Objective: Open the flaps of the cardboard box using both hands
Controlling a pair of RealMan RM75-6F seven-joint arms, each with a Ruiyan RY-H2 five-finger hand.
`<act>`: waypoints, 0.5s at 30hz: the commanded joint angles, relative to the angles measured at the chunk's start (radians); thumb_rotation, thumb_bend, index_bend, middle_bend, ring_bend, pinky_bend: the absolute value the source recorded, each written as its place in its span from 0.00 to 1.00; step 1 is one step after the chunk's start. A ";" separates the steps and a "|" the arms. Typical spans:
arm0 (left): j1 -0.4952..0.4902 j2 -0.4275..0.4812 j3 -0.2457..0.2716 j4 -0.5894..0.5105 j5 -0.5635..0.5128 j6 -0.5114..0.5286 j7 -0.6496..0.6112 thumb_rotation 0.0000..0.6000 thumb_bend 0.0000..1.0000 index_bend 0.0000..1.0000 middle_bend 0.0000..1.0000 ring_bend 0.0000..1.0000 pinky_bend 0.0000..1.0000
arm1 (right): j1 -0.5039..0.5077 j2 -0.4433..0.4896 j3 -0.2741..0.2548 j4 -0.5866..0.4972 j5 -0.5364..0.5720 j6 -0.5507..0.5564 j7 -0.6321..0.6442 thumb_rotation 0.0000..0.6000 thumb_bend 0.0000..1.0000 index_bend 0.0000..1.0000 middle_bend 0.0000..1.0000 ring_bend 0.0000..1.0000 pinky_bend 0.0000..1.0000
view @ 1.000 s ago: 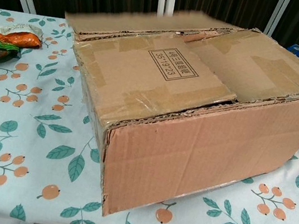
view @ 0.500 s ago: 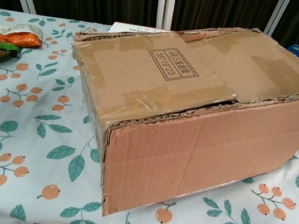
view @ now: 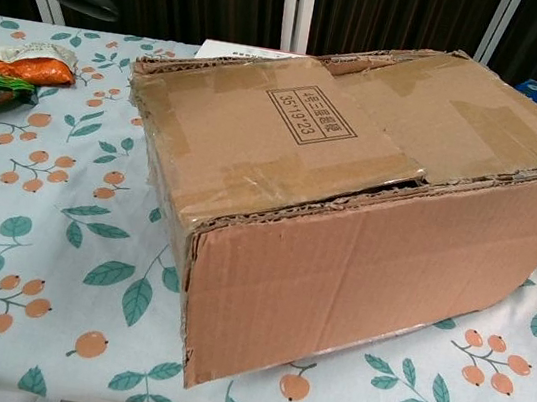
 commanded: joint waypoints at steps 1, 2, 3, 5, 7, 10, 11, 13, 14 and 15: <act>-0.109 -0.067 -0.033 -0.002 -0.040 -0.114 0.000 0.70 0.01 0.14 0.13 0.07 0.18 | -0.013 0.004 0.002 0.006 -0.008 0.009 0.016 1.00 0.52 0.00 0.00 0.00 0.00; -0.135 -0.087 -0.036 0.004 -0.050 -0.142 0.007 0.70 0.01 0.14 0.13 0.07 0.18 | -0.016 0.005 0.005 0.006 -0.008 0.010 0.020 1.00 0.52 0.00 0.00 0.00 0.00; -0.154 -0.102 -0.038 0.010 -0.058 -0.161 0.009 0.70 0.01 0.14 0.13 0.07 0.18 | -0.018 0.004 0.007 0.007 -0.007 0.009 0.024 1.00 0.52 0.00 0.00 0.00 0.00; -0.193 -0.137 -0.039 0.026 -0.076 -0.199 0.009 0.70 0.00 0.14 0.14 0.07 0.18 | -0.020 0.003 0.013 0.010 -0.005 0.005 0.035 1.00 0.52 0.00 0.00 0.00 0.00; -0.223 -0.161 -0.041 0.040 -0.090 -0.227 0.009 0.70 0.00 0.14 0.14 0.07 0.18 | -0.021 -0.002 0.020 0.015 -0.002 0.004 0.041 1.00 0.52 0.00 0.00 0.00 0.00; -0.262 -0.190 -0.045 0.059 -0.112 -0.257 0.002 0.70 0.00 0.14 0.14 0.07 0.18 | -0.022 -0.007 0.029 0.024 0.000 0.001 0.048 1.00 0.53 0.00 0.00 0.00 0.00; -0.275 -0.199 -0.048 0.063 -0.120 -0.263 -0.005 0.70 0.00 0.15 0.15 0.07 0.18 | -0.022 -0.007 0.033 0.028 0.000 0.000 0.049 1.00 0.53 0.00 0.00 0.00 0.00; -0.292 -0.209 -0.051 0.071 -0.128 -0.269 -0.018 0.64 0.00 0.17 0.16 0.07 0.18 | -0.022 -0.008 0.037 0.033 0.000 -0.003 0.047 1.00 0.55 0.00 0.00 0.00 0.00; -0.301 -0.215 -0.050 0.077 -0.133 -0.272 -0.029 0.58 0.00 0.19 0.18 0.07 0.18 | -0.023 -0.008 0.041 0.035 0.001 -0.004 0.047 1.00 0.56 0.00 0.00 0.00 0.00; -0.307 -0.219 -0.048 0.082 -0.137 -0.275 -0.037 0.52 0.00 0.22 0.19 0.07 0.18 | -0.023 -0.008 0.043 0.036 0.001 -0.005 0.049 1.00 0.57 0.00 0.00 0.00 0.00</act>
